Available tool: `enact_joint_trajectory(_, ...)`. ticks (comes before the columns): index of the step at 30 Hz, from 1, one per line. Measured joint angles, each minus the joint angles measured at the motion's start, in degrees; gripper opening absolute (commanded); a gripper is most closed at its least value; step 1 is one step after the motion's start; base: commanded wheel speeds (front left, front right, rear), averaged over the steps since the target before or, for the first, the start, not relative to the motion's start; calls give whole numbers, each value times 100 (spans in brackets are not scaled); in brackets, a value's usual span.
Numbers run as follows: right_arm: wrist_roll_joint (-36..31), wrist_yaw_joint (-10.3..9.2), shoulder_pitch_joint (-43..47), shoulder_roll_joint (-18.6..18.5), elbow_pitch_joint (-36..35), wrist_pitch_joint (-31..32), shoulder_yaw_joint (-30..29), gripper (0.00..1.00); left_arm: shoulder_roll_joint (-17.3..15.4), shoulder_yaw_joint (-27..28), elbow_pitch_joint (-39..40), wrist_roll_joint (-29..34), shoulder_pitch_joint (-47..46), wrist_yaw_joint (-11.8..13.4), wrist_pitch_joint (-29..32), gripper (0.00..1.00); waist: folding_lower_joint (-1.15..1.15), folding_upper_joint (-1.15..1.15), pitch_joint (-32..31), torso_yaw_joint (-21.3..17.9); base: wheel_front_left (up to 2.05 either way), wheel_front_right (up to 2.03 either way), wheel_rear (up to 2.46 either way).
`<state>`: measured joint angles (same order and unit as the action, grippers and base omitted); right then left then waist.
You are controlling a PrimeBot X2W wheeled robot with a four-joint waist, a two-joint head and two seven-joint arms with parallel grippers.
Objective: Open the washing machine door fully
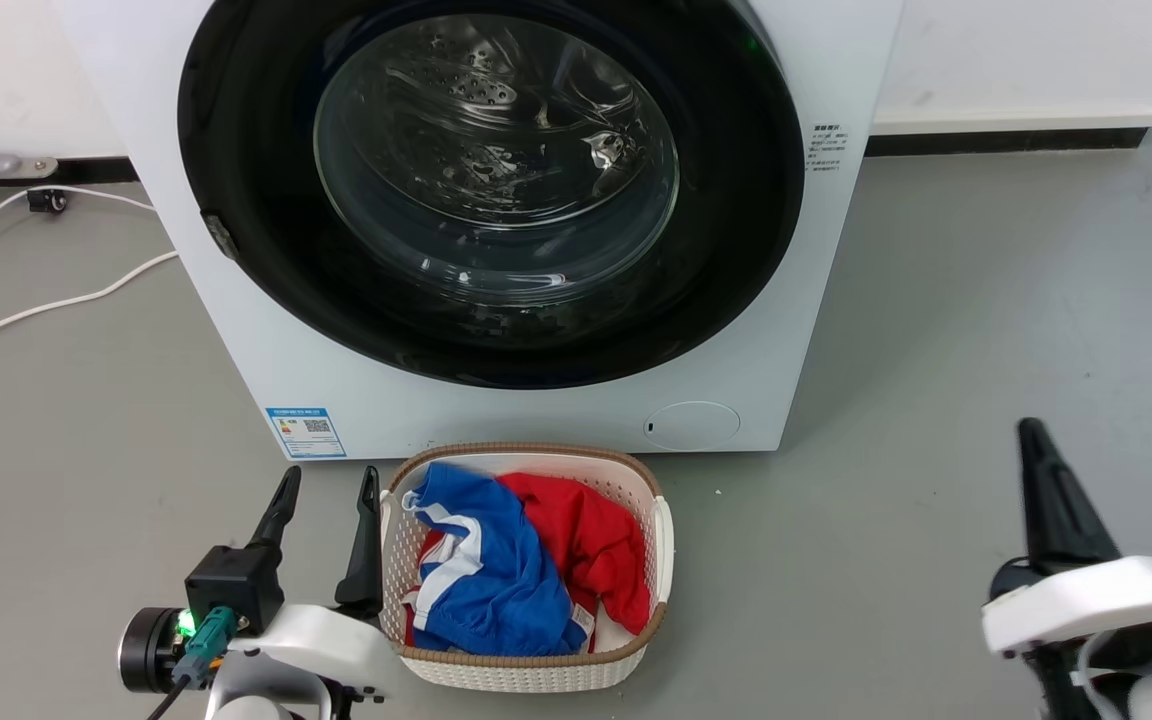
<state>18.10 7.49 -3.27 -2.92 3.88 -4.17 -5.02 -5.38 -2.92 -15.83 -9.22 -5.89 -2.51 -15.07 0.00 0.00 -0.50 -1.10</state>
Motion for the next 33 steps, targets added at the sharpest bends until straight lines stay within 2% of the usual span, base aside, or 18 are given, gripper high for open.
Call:
enact_joint_trajectory(5,1437,0,-244,-1,299,-16,-449,0,18,23,36,8,-11,1,0,100,0,0,54,-8,0,0,0)
enact_joint_trajectory(10,3354,0,-580,1,578,-8,-913,0,40,16,76,41,-87,0,0,100,0,0,199,6,0,0,0)
enact_joint_trajectory(14,4955,-1,-1046,1,981,311,-1434,0,53,3,186,67,-205,0,0,100,0,0,381,27,0,0,0)
enact_joint_trajectory(17,5836,-1,-1525,-1,1440,690,-1875,0,62,2,280,85,-281,0,0,100,0,0,534,44,0,0,0)
enact_joint_trajectory(21,6529,-1,-2195,-147,2218,1200,-2217,0,85,-13,405,98,-385,4,0,100,0,0,736,85,0,0,0)
enact_joint_trajectory(25,7047,-1,-3088,-453,3107,1722,-2376,0,96,-18,500,99,-506,1,0,100,0,0,946,136,0,0,0)
enact_joint_trajectory(29,7225,-1,-3997,-816,3933,2108,-2310,0,109,-49,570,116,-666,-36,0,100,0,0,1177,201,0,0,0)
enact_joint_trajectory(33,7116,-1,-4933,-1150,4633,2495,-1991,0,134,-100,655,155,-842,-52,0,100,0,0,1432,284,0,0,0)
